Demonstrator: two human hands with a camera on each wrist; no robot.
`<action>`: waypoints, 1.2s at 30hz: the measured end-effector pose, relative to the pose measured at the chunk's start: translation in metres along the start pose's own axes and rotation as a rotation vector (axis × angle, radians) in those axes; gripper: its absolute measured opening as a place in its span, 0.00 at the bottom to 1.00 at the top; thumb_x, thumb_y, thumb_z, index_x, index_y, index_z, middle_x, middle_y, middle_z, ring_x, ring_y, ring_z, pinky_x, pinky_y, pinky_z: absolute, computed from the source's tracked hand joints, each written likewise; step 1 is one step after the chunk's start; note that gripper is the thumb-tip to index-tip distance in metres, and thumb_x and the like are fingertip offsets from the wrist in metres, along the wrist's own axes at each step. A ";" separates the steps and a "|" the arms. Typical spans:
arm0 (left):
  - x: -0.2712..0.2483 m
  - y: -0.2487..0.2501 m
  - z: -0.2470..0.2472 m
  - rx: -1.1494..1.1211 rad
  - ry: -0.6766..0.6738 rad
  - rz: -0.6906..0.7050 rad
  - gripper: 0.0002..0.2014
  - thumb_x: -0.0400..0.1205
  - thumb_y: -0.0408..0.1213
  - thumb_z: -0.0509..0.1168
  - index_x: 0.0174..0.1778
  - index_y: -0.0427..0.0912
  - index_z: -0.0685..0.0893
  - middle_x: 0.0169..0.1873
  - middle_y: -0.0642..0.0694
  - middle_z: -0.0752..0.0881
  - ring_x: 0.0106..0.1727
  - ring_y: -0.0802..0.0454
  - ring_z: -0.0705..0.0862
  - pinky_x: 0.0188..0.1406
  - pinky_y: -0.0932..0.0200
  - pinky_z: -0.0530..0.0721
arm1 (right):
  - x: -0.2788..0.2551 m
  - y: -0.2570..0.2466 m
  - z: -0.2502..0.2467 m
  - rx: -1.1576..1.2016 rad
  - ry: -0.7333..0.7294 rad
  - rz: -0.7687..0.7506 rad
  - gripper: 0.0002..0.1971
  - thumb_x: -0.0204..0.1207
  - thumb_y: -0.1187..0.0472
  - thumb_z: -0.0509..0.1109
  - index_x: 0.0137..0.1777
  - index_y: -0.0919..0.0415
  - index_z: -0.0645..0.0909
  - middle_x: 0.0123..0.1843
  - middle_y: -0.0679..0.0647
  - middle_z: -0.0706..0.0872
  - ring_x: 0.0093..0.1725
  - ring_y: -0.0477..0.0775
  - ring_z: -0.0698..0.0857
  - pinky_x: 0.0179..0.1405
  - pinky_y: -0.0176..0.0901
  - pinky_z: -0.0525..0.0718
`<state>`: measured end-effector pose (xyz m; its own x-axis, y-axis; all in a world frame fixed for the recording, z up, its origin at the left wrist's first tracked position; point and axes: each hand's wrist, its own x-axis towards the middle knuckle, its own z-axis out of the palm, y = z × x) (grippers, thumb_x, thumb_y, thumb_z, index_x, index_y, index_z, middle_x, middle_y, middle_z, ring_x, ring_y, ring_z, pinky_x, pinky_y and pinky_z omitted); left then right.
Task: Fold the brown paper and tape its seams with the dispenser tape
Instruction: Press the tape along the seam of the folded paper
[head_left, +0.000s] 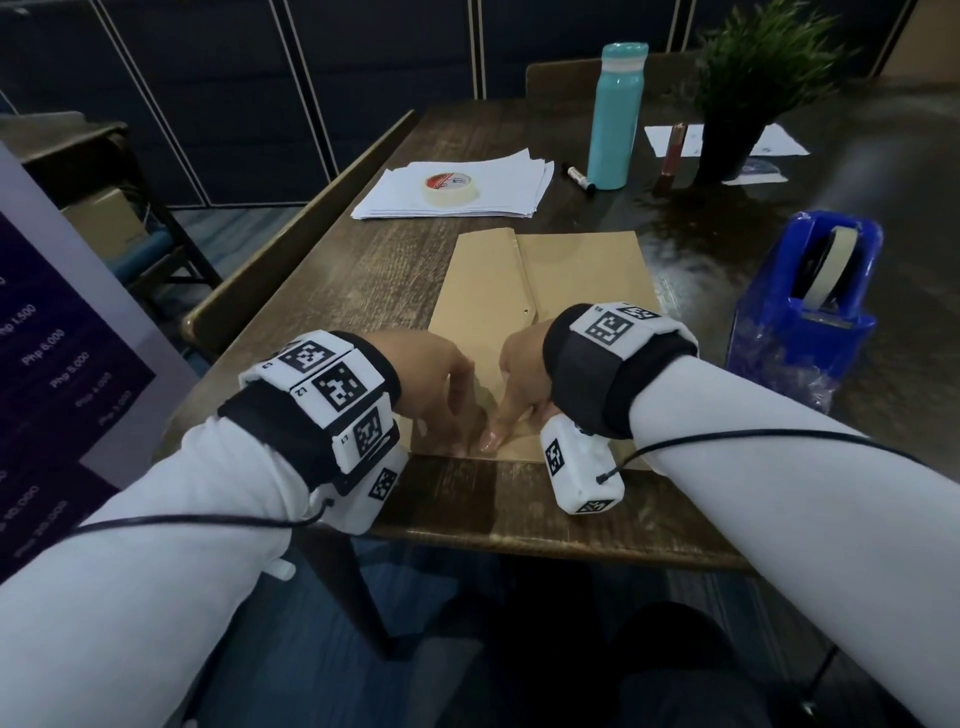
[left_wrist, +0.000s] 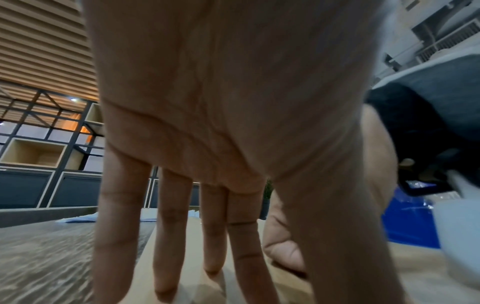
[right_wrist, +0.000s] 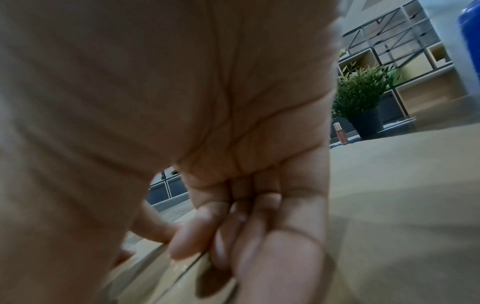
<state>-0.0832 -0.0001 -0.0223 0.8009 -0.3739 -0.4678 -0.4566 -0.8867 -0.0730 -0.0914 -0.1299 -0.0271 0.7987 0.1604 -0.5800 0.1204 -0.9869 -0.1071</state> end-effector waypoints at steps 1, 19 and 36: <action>0.000 0.001 0.000 0.013 0.001 -0.002 0.34 0.66 0.54 0.78 0.69 0.53 0.79 0.57 0.53 0.83 0.57 0.49 0.81 0.59 0.47 0.83 | 0.002 0.000 -0.002 -0.015 -0.007 0.006 0.25 0.69 0.42 0.76 0.54 0.61 0.76 0.49 0.53 0.84 0.43 0.51 0.80 0.39 0.41 0.77; -0.001 -0.005 0.002 0.015 0.046 0.014 0.37 0.61 0.62 0.78 0.66 0.56 0.81 0.56 0.54 0.85 0.56 0.51 0.80 0.55 0.52 0.82 | 0.007 0.018 -0.004 0.181 -0.023 -0.029 0.29 0.67 0.40 0.76 0.55 0.65 0.80 0.48 0.57 0.87 0.41 0.52 0.81 0.43 0.39 0.79; 0.003 -0.007 0.005 -0.011 0.062 0.016 0.35 0.58 0.64 0.79 0.61 0.57 0.83 0.51 0.56 0.86 0.50 0.52 0.81 0.51 0.52 0.83 | 0.029 0.006 -0.013 -0.198 -0.045 0.046 0.27 0.65 0.32 0.72 0.30 0.58 0.79 0.30 0.49 0.83 0.34 0.52 0.80 0.53 0.47 0.80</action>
<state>-0.0796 0.0066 -0.0279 0.8162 -0.4042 -0.4129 -0.4658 -0.8831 -0.0564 -0.0599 -0.1317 -0.0338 0.7792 0.1115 -0.6168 0.2017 -0.9763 0.0783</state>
